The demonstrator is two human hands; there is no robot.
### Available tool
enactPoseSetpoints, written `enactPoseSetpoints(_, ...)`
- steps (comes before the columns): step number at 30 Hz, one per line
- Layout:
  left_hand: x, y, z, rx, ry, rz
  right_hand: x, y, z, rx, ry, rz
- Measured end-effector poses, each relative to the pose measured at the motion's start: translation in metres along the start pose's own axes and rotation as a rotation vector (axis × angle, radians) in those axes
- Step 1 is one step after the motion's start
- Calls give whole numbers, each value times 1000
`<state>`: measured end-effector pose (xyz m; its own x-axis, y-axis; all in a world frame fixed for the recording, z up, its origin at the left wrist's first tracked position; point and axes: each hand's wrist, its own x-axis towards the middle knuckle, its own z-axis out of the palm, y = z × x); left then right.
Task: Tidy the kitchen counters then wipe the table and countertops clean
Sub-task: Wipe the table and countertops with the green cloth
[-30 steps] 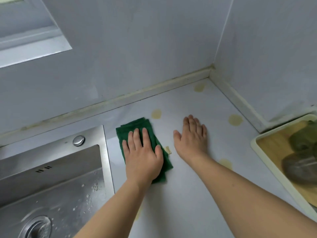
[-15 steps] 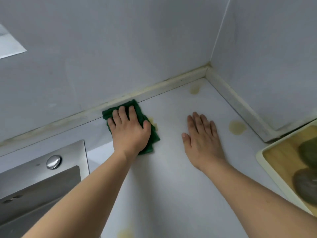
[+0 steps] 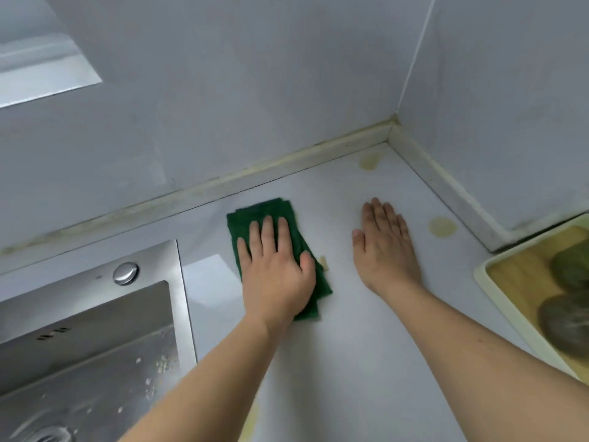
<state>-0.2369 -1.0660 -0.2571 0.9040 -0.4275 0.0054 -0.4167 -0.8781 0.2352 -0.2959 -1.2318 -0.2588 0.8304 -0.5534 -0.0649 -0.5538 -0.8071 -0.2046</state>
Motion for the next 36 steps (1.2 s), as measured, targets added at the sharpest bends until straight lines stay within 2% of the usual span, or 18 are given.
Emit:
enactPoseSetpoints(3, -53, 14, 6, -15, 27, -10, -3, 0, 0, 13, 28, 43)
enactPoseSetpoints(6, -61, 15, 2, -22, -35, -11, -7, -1, -2, 30, 55, 79)
enactPoseSetpoints(10, -16, 12, -1, 2, -32, -42, -5, 0, 2, 48, 121, 134)
enactPoseSetpoints(15, 72, 18, 0, 9, -43, -73, -1, 2, 8, 26, 114, 119)
enactPoseSetpoints(20, 96, 34, 3, 72, -11, -108, 2, 1, 11, 2, 131, 114)
enactPoseSetpoints(25, 79, 34, 2, 18, -24, -53, 0, 0, 5, 2, 89, 116)
enactPoseSetpoints(30, 7, 35, 4, -33, -23, 90, -3, -2, -4, 15, 52, 109)
enactPoseSetpoints(36, -31, 31, 3, -34, -46, 115, -6, -3, -10, 57, 34, 97)
